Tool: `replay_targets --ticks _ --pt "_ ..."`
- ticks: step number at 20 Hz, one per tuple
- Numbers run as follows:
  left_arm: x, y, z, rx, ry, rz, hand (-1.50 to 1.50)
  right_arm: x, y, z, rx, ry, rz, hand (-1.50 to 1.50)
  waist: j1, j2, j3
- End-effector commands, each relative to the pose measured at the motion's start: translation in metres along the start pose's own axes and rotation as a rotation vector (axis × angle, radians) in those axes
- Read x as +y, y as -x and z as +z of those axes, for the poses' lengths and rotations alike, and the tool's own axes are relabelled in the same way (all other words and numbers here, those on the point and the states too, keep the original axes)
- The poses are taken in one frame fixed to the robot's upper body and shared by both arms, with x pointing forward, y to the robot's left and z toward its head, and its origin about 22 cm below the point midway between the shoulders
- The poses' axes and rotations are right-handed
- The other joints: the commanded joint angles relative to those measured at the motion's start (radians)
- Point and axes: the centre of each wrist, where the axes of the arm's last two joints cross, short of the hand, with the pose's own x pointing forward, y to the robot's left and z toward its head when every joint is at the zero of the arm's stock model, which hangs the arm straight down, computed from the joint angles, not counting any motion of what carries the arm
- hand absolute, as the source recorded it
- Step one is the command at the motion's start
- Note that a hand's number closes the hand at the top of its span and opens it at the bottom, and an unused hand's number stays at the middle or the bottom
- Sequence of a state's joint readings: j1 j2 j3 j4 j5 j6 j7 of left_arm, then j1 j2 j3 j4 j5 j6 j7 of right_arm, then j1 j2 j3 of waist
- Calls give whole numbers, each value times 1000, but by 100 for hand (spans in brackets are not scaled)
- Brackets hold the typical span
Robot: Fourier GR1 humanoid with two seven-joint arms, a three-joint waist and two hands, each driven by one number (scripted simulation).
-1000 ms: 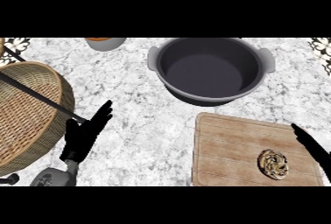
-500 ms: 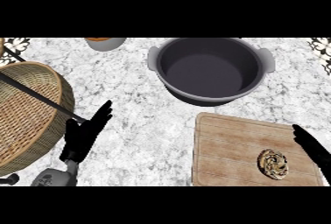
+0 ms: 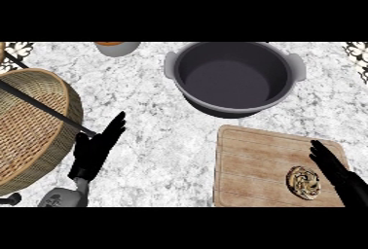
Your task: Pick the cupcake from the cutting board and place it in the pot
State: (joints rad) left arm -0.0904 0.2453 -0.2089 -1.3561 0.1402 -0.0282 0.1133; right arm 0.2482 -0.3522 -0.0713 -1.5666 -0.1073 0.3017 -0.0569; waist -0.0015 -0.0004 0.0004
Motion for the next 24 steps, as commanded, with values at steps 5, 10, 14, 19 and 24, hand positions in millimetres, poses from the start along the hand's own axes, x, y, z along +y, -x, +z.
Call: replay_targets --ticks 5,10,14,19,24 --pt "-1 -8 -1 -6 6 -7 0 10 34 -28 8 -27 -85 -150 2 1 0" --pt "4 -6 9 -7 6 -4 0 20 56 -22 -43 -88 69 150 7 1 0" --pt "2 -11 -10 17 19 17 0 16 73 -17 -60 -72 -49 150 0 4 1" --pt "1 3 8 -3 10 7 0 42 77 -21 -119 -33 -86 150 4 0 0" --pt "-9 -15 -14 -21 50 -16 0 -71 11 -82 -261 -172 -17 150 61 23 6"
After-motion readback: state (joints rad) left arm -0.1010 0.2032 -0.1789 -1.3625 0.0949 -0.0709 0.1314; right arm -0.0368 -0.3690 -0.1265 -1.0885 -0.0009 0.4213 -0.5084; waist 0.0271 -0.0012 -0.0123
